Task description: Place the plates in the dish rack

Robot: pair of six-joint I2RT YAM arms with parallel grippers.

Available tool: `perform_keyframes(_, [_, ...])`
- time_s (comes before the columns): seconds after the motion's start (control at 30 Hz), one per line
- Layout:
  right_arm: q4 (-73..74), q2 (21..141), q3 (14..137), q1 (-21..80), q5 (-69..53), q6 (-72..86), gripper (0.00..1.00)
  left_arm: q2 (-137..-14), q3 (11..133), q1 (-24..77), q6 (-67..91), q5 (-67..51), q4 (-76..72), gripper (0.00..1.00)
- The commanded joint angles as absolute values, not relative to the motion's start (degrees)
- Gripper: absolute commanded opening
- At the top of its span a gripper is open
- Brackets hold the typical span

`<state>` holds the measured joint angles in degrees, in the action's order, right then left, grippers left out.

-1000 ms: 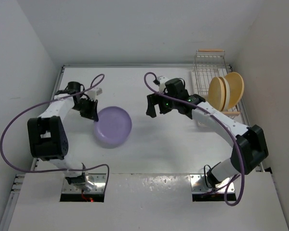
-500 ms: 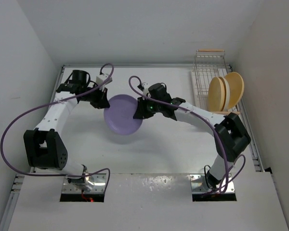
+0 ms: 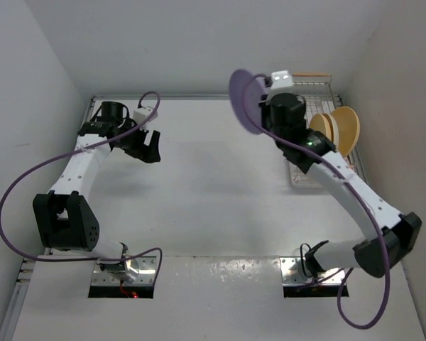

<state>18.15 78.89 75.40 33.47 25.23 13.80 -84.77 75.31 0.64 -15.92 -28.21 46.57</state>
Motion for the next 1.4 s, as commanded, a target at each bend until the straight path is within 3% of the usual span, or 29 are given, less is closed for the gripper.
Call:
perform_keyframes(0.0, [17.75, 74.1, 79.1, 27.87, 41.12, 4.05, 0.0, -82.88, 73.75, 0.18, -14.24, -25.31, 45.18, 0.87])
perform_keyframes(0.17, [21.53, 74.27, 78.05, 18.14, 41.92, 2.72, 0.0, -82.88, 73.74, 0.18, -14.24, -24.08, 45.18, 0.87])
perform_keyframes(0.5, [18.73, 73.39, 66.54, 12.31, 39.11, 4.66, 0.0, -82.88, 71.46, 0.18, -13.71, -24.08, 44.65, 0.87])
perform_keyframes(1.37, [8.09, 79.28, 54.67, 13.97, 47.71, 3.52, 0.0, -83.94, 70.93, -0.88, -13.71, -25.14, 44.65, 0.87])
